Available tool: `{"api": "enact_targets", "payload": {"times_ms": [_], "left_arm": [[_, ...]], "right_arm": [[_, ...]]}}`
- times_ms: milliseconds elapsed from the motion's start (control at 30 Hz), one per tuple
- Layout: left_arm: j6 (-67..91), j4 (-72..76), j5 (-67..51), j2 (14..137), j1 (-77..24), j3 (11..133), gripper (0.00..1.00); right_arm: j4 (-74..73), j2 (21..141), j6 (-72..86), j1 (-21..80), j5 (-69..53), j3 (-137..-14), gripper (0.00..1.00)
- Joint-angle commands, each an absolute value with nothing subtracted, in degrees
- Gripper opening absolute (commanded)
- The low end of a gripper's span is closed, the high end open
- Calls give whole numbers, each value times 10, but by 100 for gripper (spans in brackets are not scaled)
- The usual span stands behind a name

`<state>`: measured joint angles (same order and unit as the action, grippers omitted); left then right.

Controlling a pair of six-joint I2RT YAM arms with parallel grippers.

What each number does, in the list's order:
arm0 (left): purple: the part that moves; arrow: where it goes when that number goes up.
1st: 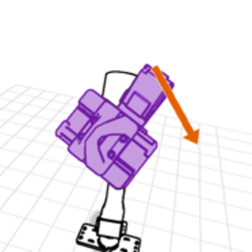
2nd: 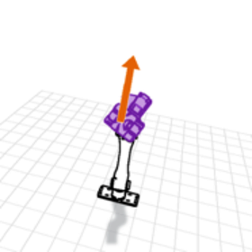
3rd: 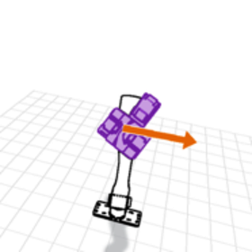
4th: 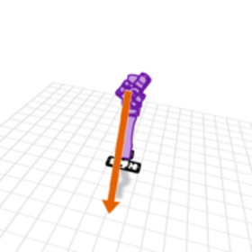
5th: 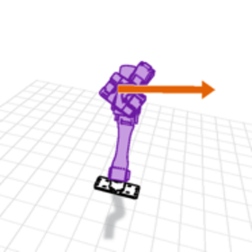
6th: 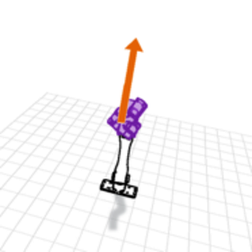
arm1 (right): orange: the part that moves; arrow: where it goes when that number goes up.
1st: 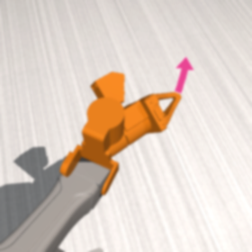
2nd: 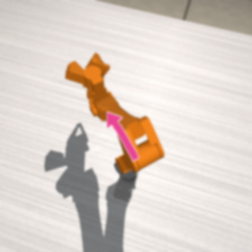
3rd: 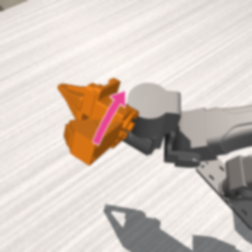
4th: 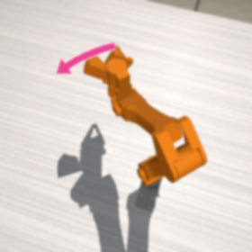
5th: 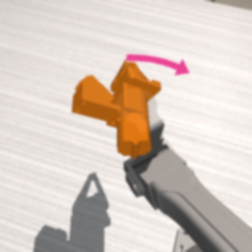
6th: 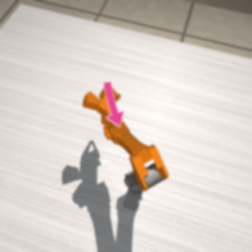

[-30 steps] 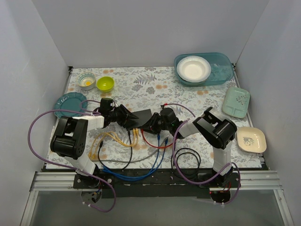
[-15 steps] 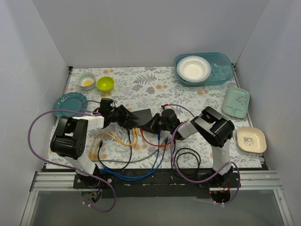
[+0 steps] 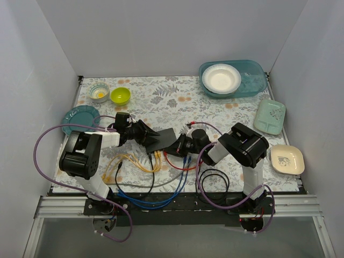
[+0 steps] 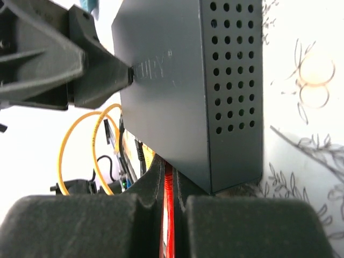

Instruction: Pull the plug from the switch port

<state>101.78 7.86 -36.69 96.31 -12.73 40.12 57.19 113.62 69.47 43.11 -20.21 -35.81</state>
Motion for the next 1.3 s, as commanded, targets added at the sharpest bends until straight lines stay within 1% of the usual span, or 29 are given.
{"api": "enact_targets", "payload": {"times_ms": [0,133,200,300,500,600,767,967,1267], "left_arm": [[1016,68,-346,978,-123,393,39],[1009,71,-366,963,-124,397,39],[994,57,-369,936,-129,400,39],[967,25,-346,897,-147,401,39],[915,-47,-282,875,-199,412,40],[904,-69,-254,866,-230,417,40],[900,-87,-225,847,-246,397,40],[893,-108,-193,857,-250,397,39],[891,-133,-155,916,-251,405,39]], "right_arm": [[506,1165,667,438,-260,-309,1],[502,1162,671,438,-258,-308,1],[494,1160,672,438,-253,-321,1],[470,1159,666,438,-250,-344,1],[410,1155,643,437,-241,-378,1],[401,1152,646,436,-235,-382,1],[400,1160,653,434,-236,-392,1],[391,1162,649,432,-236,-399,1],[365,1146,623,432,-236,-391,1]]}}
